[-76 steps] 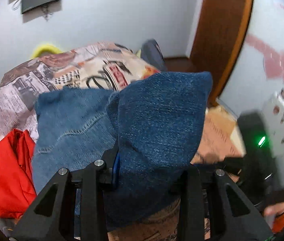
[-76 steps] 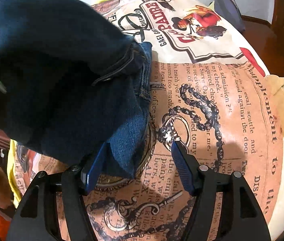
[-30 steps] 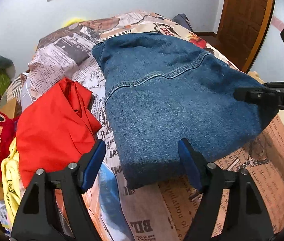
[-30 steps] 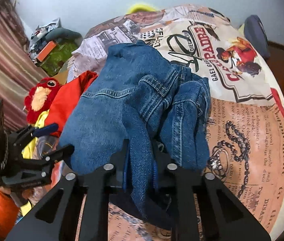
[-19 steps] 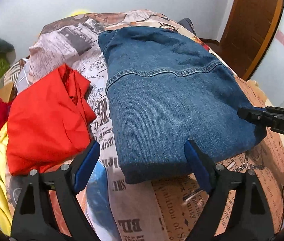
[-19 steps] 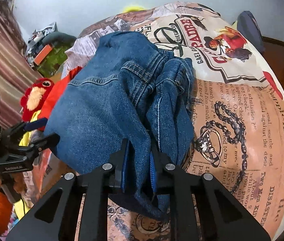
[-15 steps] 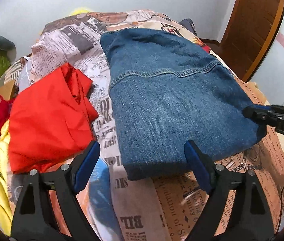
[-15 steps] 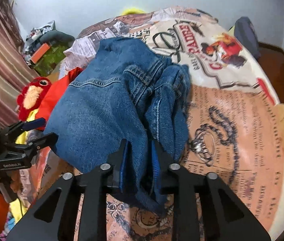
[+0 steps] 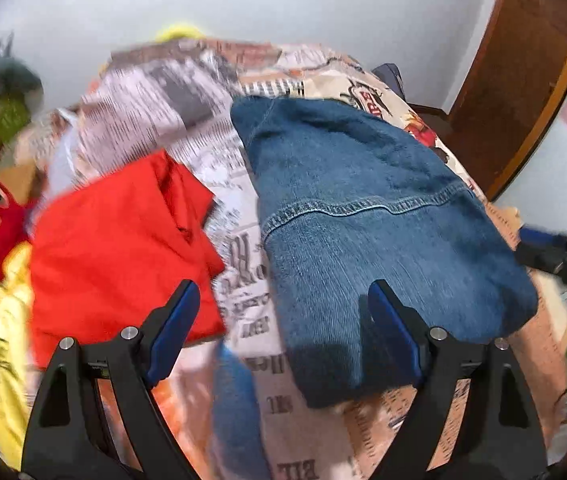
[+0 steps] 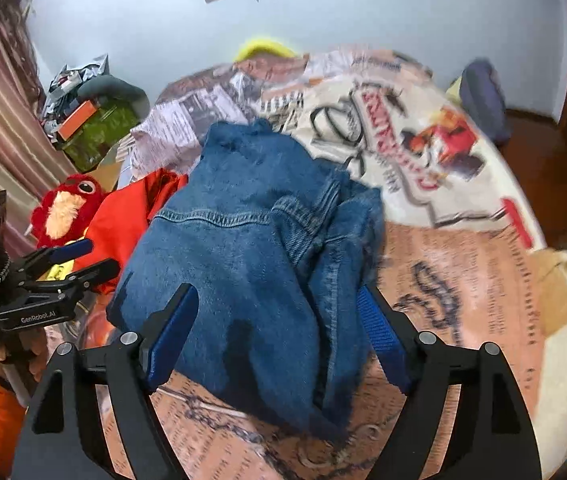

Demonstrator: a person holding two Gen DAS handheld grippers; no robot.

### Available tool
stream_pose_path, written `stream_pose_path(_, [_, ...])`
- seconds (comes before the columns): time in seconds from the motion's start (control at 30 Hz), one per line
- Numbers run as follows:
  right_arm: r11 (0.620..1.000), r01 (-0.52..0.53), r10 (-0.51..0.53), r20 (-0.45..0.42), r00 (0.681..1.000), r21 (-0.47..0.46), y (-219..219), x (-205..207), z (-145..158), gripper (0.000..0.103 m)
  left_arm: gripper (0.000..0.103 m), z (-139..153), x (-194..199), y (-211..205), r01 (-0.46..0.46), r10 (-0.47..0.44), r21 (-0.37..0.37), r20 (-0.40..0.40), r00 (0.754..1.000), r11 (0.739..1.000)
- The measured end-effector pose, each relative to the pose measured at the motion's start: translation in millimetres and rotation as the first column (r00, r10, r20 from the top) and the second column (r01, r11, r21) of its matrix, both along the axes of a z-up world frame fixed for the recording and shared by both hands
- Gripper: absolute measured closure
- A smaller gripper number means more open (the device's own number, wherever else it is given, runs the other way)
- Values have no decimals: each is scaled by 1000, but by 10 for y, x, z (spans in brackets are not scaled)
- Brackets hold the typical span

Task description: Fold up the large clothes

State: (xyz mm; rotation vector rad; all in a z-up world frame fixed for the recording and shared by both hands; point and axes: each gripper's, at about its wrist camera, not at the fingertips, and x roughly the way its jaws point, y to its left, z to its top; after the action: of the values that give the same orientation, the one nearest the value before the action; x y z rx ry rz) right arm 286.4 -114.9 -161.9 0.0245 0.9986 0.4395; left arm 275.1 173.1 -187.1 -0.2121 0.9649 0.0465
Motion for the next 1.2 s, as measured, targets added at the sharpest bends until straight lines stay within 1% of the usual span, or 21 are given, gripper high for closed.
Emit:
stream_pose_path(0.03, [1000,10,-10,-24,1000,-1,8,61,-66,24,17,-74,83,65,3,-5,-67,-25,1000,998])
stream_pose_path(0.1, [1000,24,-24,-54,998,0,-6,152,-190,24,17,-197,204,139,2,-13,-163,-61,998,987])
stream_pose_path(0.23, [997,72,-72,-123,990,-3,-168,324,-410,24,17,-377,410,168,29,-58,-302,-89,994,953])
stream_pose_path(0.27, [997,76,-69,-154,986,36,-243,368,-460,22,17,-426,475,178,31,-67,-333,-98,993,942])
stream_pose_path(0.3, [991,81,-59,-204,977,104,-345,430,-535,21,16,-465,522,189,29,-72,-358,-107,992,933])
stream_pose_path(0.33, [987,86,-53,-230,972,135,-389,458,-571,20,14,-527,596,217,24,-79,-402,-119,990,915])
stream_pose_path(0.37, [982,89,-43,-260,965,167,-436,494,-624,17,10,-579,646,238,15,-79,-431,-132,988,902])
stream_pose_path(0.4, [978,87,-32,-276,961,191,-473,531,-672,15,6,-631,691,256,1,-75,-451,-147,986,892])
stream_pose_path(0.43, [976,81,-20,-286,958,203,-485,550,-704,14,6,-702,750,276,-19,-67,-474,-164,984,880])
stream_pose_path(0.5, [972,65,10,-316,949,227,-477,608,-779,14,5,-784,825,283,-31,-69,-498,-182,981,866])
stream_pose_path(0.6, [970,27,56,-328,943,243,-426,677,-809,12,6,-894,931,279,-42,-85,-541,-209,974,840])
stream_pose_path(0.63, [969,16,68,-331,941,246,-420,701,-816,12,6,-923,961,287,-43,-94,-563,-212,973,825])
stream_pose_path(0.7, [963,5,94,-354,931,270,-405,770,-850,6,6,-956,1000,303,-45,-101,-582,-215,971,812])
stream_pose_path(0.77, [958,0,111,-370,922,288,-386,805,-857,5,6,-1006,1038,305,-54,-105,-603,-225,969,796])
stream_pose_path(0.83, [954,-6,124,-377,918,299,-384,825,-854,5,6,-1016,1063,291,-51,-106,-606,-220,970,793])
stream_pose_path(0.9, [948,1,125,-377,918,318,-406,838,-849,5,8,-996,1063,258,-40,-108,-599,-209,972,800])
stream_pose_path(0.93, [942,13,123,-382,916,336,-418,844,-861,5,14,-985,1050,226,-32,-112,-601,-200,973,799])
stream_pose_path(0.97, [935,26,121,-387,914,354,-436,851,-875,5,17,-955,1044,184,-25,-115,-604,-192,975,797])
stream_pose_path(1.03, [927,29,127,-388,913,373,-492,841,-873,10,20,-897,1079,121,-21,-105,-577,-184,977,816])
stream_pose_path(1.13, [928,23,130,-379,916,373,-515,770,-841,25,30,-771,1040,23,6,-108,-536,-160,981,844])
stream_pose_path(1.2, [928,22,132,-382,915,372,-515,729,-800,38,42,-686,1005,-7,18,-111,-543,-140,984,839])
